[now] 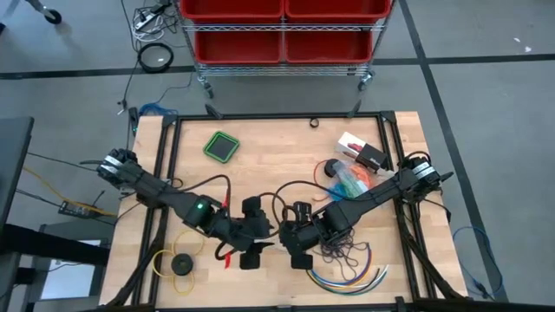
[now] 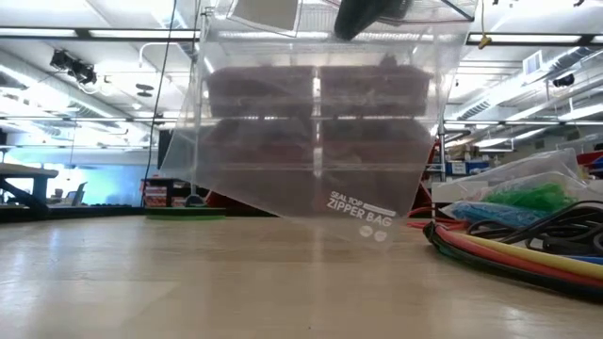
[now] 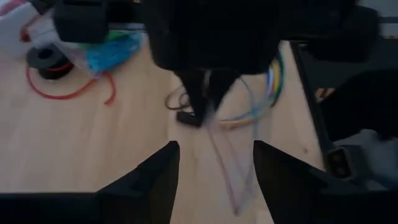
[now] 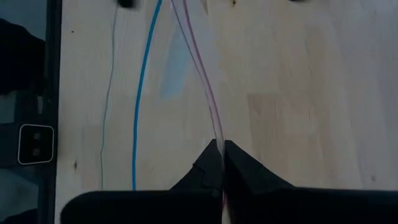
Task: Sort rubber bands
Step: Open the transparent zip bag
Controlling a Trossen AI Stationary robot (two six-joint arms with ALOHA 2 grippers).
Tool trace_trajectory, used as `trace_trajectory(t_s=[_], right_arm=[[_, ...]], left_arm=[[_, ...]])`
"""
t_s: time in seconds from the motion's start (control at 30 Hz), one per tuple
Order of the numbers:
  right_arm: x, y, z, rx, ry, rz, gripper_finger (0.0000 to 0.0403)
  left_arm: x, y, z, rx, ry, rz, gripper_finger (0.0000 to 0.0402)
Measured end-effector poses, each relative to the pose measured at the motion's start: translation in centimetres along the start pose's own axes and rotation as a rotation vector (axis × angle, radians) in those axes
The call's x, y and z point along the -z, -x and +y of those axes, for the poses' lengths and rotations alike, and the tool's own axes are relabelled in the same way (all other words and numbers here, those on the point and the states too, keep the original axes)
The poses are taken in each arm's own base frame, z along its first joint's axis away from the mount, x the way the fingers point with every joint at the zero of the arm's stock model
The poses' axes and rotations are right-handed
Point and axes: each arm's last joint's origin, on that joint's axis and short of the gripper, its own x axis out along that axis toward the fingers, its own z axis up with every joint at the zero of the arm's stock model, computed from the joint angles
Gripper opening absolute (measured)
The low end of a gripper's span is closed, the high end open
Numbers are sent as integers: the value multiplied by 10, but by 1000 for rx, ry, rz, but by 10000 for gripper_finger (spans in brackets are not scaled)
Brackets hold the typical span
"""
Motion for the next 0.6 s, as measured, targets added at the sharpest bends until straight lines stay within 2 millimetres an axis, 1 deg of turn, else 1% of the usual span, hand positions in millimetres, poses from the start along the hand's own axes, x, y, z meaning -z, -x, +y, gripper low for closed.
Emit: trace_trajectory(t_s=[0.1,0.23,0.4,0.5,0.6], right_arm=[[0,0,0,2,0,0,0],[0,0,0,3,-5,-1,0],[0,0,0,3,-6,-1,0],[0,0,0,8,-7,-9,0],[-1,0,-1,26,-7,-18,0]], left_arm=[[0,0,-1,40,13,13,211],[0,0,-1,48,17,17,211],[-2,-3,5,34,57,13,211],[0,-12,10,17,74,45,211],[3,-27,13,54,91,100,211]])
